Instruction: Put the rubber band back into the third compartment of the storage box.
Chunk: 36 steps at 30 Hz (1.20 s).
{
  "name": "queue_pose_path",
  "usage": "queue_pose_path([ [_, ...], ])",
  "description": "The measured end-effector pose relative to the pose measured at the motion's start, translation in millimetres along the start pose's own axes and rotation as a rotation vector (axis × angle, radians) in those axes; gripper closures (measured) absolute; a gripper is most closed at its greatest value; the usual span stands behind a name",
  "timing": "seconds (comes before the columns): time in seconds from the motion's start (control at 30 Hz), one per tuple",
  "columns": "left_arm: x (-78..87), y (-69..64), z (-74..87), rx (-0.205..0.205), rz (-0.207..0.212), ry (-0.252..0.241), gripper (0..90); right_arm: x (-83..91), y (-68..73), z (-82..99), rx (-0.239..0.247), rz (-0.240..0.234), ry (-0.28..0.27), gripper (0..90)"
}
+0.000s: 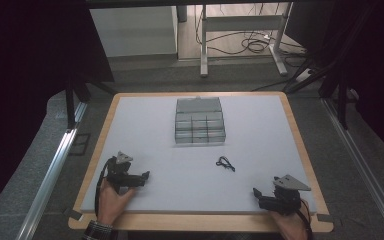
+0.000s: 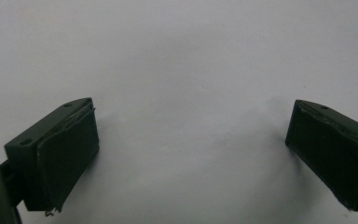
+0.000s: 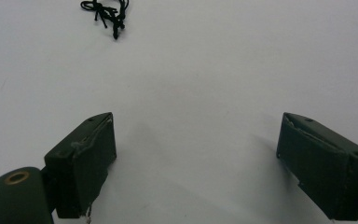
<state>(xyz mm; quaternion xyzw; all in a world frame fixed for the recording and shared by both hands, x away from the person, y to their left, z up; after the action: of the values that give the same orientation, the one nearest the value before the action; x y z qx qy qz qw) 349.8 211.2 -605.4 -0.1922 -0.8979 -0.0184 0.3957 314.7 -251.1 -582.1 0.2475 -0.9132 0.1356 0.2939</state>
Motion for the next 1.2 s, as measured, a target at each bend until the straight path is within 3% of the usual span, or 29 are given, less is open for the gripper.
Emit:
queue_pose_path([
  [0.47, 0.0, -0.1, 0.0, 0.001, 0.000, 0.000, 2.3, 0.9, 0.2, -13.5, 0.002, -0.045, 0.098, 13.3],
  [0.6, 0.0, -0.1, 0.0, 0.001, 0.000, 0.000, 2.3, -0.2, 1.8, -14.4, -0.020, -0.066, 0.113, 14.7],
  [1.2, 0.0, -0.1, 0.0, 0.000, 0.000, 0.000, 2.3, -9.3, 10.2, -36.0, 0.008, -0.109, 0.175, 17.2],
])
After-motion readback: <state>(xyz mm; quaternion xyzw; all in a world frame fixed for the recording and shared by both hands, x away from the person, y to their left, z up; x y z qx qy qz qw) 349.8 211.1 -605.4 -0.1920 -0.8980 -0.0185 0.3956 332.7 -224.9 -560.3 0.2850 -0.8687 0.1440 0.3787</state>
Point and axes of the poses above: each handheld gripper's, and its own axes: x roughly backward along the jaws, z roughly out of its underside, y roughly to its left, the point moved 7 cm from there along -x, roughly forward along the jaws, and after that the axes turned 4 degrees about x, right-handed, at the moved point
